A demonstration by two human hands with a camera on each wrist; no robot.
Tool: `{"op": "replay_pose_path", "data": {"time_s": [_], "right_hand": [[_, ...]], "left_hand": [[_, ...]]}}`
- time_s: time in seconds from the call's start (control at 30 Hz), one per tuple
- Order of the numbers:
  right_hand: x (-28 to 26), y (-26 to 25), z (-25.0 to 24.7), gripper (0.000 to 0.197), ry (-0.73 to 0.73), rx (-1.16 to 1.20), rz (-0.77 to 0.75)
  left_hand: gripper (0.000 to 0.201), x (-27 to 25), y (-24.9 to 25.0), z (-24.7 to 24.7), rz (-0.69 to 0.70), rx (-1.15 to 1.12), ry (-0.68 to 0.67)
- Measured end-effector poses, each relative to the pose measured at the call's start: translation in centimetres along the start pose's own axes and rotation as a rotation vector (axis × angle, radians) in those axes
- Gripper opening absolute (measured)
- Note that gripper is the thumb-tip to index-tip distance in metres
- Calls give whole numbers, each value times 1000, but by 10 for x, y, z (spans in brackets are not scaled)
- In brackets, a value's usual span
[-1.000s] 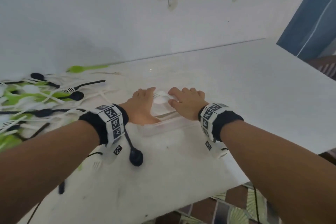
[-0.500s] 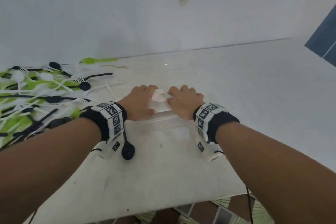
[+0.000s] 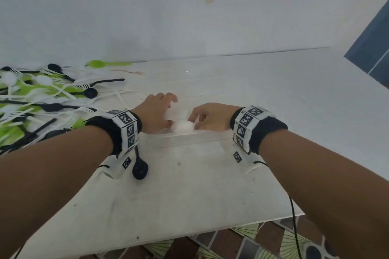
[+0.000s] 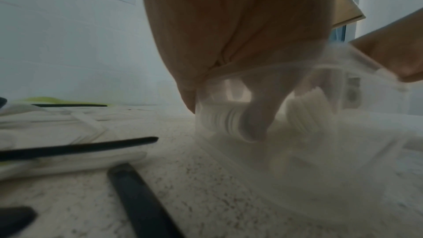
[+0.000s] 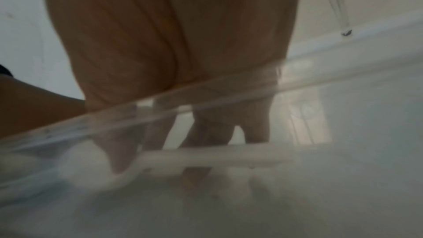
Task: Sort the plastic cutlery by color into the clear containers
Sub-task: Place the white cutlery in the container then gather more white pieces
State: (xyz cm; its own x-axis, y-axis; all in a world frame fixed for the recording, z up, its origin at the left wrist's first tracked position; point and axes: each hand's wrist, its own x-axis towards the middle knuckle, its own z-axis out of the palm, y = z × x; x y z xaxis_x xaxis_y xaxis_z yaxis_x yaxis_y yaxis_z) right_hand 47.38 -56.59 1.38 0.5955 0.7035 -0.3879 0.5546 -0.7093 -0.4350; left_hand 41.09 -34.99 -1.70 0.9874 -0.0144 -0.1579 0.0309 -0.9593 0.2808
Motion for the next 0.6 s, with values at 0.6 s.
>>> {"op": "replay_pose_path", "data": {"time_s": [0.6], "right_hand": [[28, -22, 8, 20, 184, -219, -40]], "left_hand": [[78, 4, -1, -12, -23, -79, -96]]}}
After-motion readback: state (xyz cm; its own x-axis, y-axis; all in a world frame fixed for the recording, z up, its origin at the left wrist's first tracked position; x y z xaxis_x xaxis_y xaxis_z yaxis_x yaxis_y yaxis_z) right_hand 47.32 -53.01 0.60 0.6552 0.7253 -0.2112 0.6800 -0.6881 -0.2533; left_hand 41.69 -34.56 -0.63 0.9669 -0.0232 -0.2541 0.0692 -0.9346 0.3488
